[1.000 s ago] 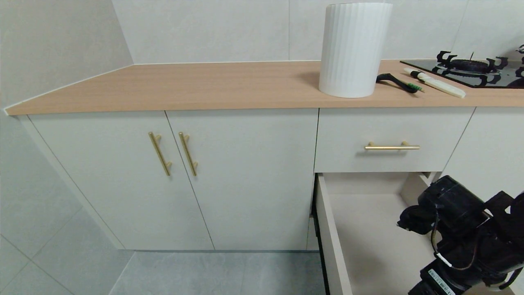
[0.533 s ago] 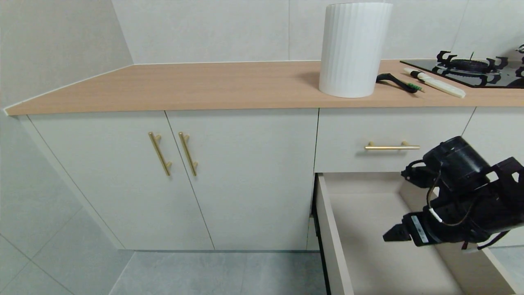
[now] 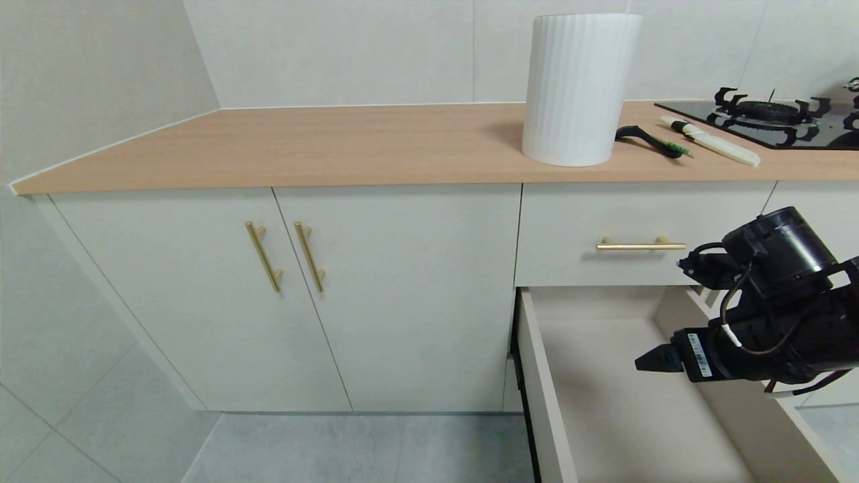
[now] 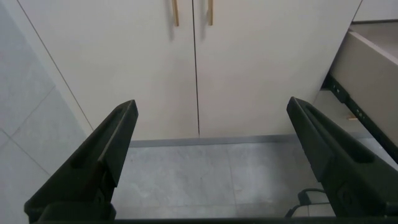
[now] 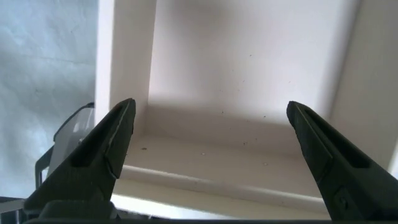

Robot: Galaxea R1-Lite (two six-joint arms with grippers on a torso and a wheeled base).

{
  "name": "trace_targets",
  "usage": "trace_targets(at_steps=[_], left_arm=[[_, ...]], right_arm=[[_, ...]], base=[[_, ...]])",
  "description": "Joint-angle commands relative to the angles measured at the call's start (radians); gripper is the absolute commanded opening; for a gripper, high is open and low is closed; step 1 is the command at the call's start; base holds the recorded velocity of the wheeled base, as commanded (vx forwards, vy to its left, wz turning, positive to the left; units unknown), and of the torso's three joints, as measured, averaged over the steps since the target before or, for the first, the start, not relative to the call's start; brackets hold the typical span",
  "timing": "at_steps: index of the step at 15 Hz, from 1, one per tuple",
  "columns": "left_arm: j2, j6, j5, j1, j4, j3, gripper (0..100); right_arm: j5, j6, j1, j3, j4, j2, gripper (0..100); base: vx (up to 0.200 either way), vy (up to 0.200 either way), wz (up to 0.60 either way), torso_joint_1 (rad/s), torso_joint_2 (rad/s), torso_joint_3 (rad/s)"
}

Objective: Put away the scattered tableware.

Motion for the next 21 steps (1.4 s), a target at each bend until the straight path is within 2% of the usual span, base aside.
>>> trace_targets(at_steps=[1,6,12,13,15,17,20,21], left_arm=[[0.001,0.0,0.0,0.0,0.0,0.0,100],[0.001,0.0,0.0,0.0,0.0,0.0,100],[0.001,0.0,0.0,0.0,0.0,0.0,100],[0.001,0.0,0.0,0.0,0.0,0.0,100],[0.001,0.0,0.0,0.0,0.0,0.0,100],[0.001,0.0,0.001,0.0,0.0,0.0,100],[0.001,0.0,0.0,0.0,0.0,0.0,100],[0.001,0.0,0.0,0.001,0.0,0.0,100]], right_arm=[[0.0,0.0,0.001,0.0,-0.001,-0.006,100],[0.0,0.0,0.002,0.002,-0.001,-0.004,100],[-0.006,-0.002,0.001,-0.003,-0.004,-0.009,100],[-0.02,-0.003,-0.001,-0.004,-0.018,-0.011,100],[-0.123,-0.058,-0.007,-0.021,-0.153,-0.017,100],[-0.134,-0.173,-0.045,-0.125,-0.242,0.023,100],[-0.137,-0.181,-0.104,-0.421,-0.188,0.152,100],[-0.128,-0.183,-0.122,-0.475,-0.165,0.174,100]], base=[[0.0,0.0,0.0,0.129,-0.34,-0.251],[0.0,0.0,0.0,0.11,-0.43,-0.269],[0.0,0.0,0.0,0.234,-0.46,-0.263],[0.0,0.0,0.0,0.11,-0.25,-0.144],[0.0,0.0,0.0,0.053,-0.09,-0.058],[0.0,0.0,0.0,0.0,0.0,0.0],[0.0,0.0,0.0,0.0,0.0,0.0],[0.0,0.0,0.0,0.0,0.0,0.0]])
